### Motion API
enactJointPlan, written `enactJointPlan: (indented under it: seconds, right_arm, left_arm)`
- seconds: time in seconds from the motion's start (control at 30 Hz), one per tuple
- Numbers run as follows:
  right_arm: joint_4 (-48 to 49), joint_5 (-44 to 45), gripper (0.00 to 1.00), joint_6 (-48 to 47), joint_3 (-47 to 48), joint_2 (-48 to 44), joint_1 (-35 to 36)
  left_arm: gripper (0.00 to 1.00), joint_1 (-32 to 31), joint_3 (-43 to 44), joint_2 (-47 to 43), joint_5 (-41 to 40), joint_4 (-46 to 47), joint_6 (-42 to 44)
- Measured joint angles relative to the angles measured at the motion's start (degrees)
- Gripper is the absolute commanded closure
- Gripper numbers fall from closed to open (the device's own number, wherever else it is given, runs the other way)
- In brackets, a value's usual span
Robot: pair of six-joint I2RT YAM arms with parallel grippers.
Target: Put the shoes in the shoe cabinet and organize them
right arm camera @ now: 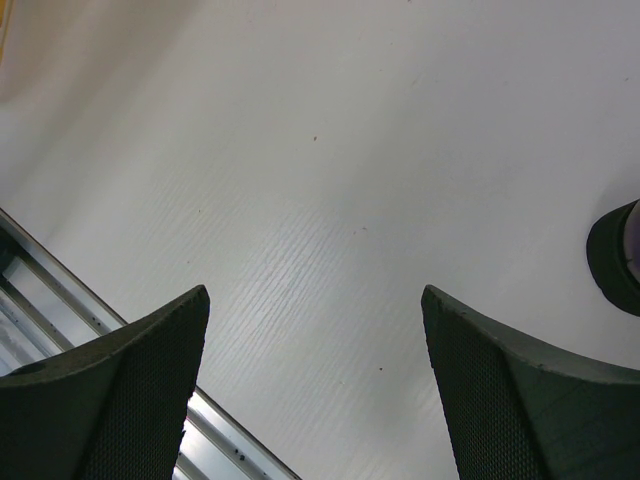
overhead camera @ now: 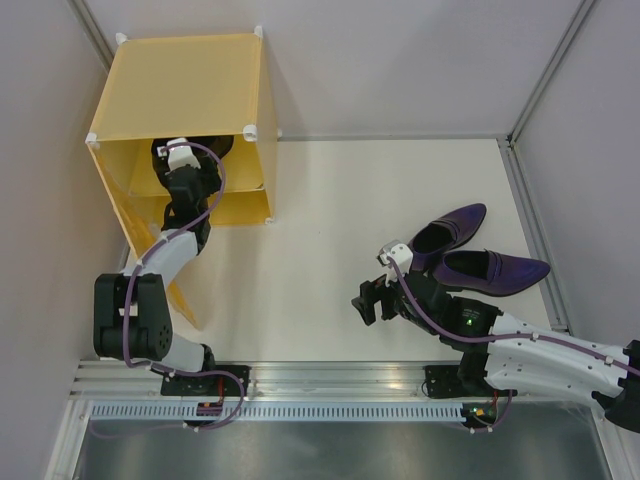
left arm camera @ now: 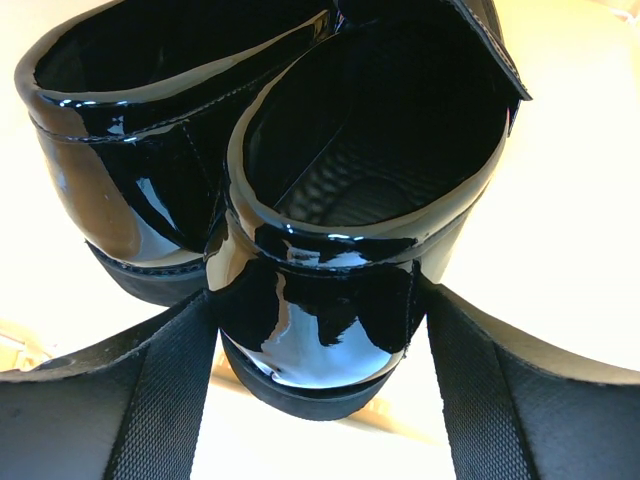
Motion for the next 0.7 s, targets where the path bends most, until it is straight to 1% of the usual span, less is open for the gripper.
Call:
enactJointPlan:
  seconds: [0.37, 0.7]
  right_arm:
    - [-0.15, 0.22, 0.10, 0.00, -0.04, -0.04, 0.00]
    - [0.07, 0.22, 0.10, 0.00, -0.31, 0.68, 0.00]
  left_arm:
    - [0.27, 0.02, 1.42, 0.94, 0.37, -1.25, -1.97]
    - [0.25, -0.28, 2.40, 1.70, 0.31, -2.12, -3.04]
